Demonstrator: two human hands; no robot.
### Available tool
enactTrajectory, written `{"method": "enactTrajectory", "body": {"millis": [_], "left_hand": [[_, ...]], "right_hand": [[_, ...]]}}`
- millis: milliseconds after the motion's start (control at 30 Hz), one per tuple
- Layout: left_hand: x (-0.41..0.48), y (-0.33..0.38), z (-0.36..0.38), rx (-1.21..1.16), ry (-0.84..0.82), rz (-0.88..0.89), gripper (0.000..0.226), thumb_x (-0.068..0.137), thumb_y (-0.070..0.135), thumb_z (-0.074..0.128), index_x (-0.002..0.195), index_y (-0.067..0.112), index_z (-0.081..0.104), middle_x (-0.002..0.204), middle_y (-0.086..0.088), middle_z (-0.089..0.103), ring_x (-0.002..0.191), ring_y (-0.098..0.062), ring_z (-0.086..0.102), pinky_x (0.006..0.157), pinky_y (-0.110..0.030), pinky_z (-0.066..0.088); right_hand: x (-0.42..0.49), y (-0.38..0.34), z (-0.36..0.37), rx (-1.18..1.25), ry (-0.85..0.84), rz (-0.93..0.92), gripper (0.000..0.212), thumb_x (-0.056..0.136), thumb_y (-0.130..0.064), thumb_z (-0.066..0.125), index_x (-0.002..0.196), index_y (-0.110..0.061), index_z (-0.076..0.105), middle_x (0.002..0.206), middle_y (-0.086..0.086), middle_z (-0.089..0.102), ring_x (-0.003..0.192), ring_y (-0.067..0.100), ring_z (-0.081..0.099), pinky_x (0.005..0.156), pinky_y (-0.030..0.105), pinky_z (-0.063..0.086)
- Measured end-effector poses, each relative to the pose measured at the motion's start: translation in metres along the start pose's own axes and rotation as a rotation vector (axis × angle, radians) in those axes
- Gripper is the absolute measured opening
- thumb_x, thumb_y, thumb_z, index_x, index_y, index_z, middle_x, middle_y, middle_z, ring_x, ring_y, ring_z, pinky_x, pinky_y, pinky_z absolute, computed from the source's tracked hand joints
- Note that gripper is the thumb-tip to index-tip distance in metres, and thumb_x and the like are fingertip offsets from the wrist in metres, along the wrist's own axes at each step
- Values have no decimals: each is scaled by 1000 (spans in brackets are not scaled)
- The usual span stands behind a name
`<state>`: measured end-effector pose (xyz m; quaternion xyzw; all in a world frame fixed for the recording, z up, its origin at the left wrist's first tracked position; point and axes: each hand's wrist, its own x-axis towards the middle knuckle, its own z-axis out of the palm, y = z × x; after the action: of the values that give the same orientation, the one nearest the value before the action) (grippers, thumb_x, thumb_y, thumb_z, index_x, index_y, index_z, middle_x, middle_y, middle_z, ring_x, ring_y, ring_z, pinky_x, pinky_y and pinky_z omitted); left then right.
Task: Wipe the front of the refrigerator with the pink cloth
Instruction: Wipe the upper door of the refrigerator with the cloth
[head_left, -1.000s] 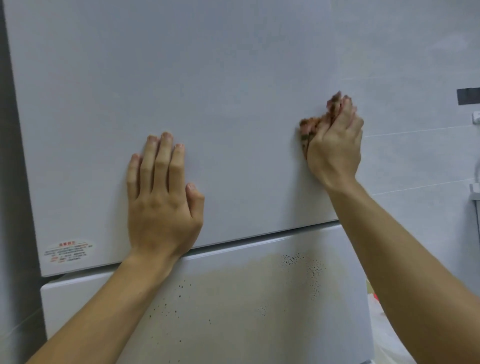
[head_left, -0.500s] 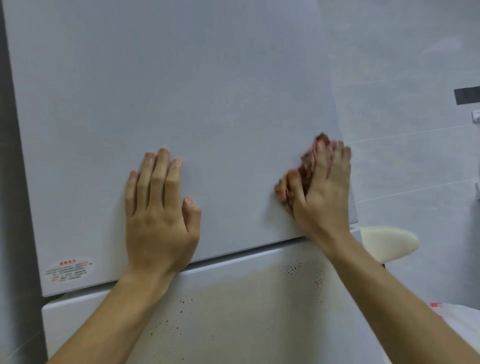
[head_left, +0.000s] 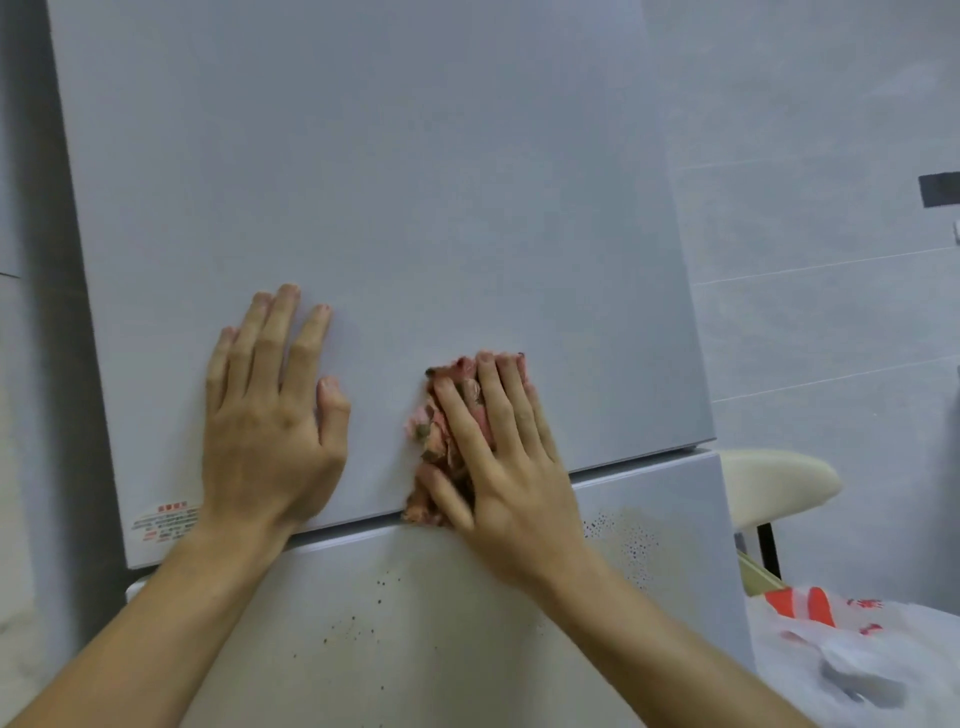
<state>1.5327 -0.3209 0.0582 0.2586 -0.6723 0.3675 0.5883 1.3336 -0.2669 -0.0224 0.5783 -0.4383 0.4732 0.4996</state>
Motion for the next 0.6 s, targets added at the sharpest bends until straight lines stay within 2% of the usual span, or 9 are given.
{"method": "enactTrajectory", "body": {"millis": [67, 100, 200, 267, 367, 500, 600], "left_hand": [[-2, -5, -1, 3, 1, 18, 61, 100, 25, 36, 159, 11, 38, 170, -12, 28, 159, -30, 21, 132, -46, 10], [-4, -8, -1, 6, 6, 27, 61, 100, 25, 36, 160, 11, 38, 170, -12, 28, 159, -31, 22, 132, -46, 10], [-6, -14, -2, 9, 9, 51, 61, 101, 25, 35, 160, 12, 38, 170, -11, 29, 159, -30, 22, 131, -47, 11], [-6, -15, -2, 5, 14, 52, 60, 101, 24, 36, 160, 12, 39, 170, -11, 29, 159, -30, 23, 132, -47, 11], [-6, -16, -2, -1, 17, 59, 60, 101, 24, 36, 159, 12, 40, 170, -12, 29, 159, -30, 23, 132, -45, 9], [-8, -22, -5, 11, 8, 83, 59, 102, 24, 35, 160, 13, 39, 170, -12, 29, 159, -30, 23, 132, -46, 9], [-11, -23, -3, 16, -1, 81, 61, 102, 24, 35, 161, 14, 37, 171, -10, 26, 160, -28, 20, 132, -46, 9]], "right_hand": [[15, 23, -4, 10, 3, -2, 64, 109, -52, 44, 160, -15, 40, 171, 17, 23, 162, 33, 15, 131, 50, 19], [27, 40, -7, 12, 21, 62, 66, 109, -54, 41, 161, -15, 39, 172, 17, 22, 162, 33, 15, 131, 49, 16], [69, 101, -30, 26, 52, 423, 78, 102, -62, 34, 166, -19, 26, 175, 16, 11, 163, 31, 4, 132, 47, 3], [86, 122, -41, 30, 71, 562, 78, 105, -60, 34, 168, -18, 16, 176, 14, 2, 163, 28, -4, 132, 47, -3], [75, 114, -40, 22, 119, 648, 75, 110, -54, 33, 168, -14, 8, 176, 11, -4, 163, 24, -7, 132, 43, -7], [3, 91, -33, -27, 144, 857, 85, 104, -62, 21, 168, -9, 1, 175, 15, -5, 163, 25, -5, 132, 43, -7], [-21, 82, -30, -19, 148, 914, 90, 101, -63, 19, 166, -4, -3, 174, 19, -7, 163, 27, -7, 132, 41, -8]]}}
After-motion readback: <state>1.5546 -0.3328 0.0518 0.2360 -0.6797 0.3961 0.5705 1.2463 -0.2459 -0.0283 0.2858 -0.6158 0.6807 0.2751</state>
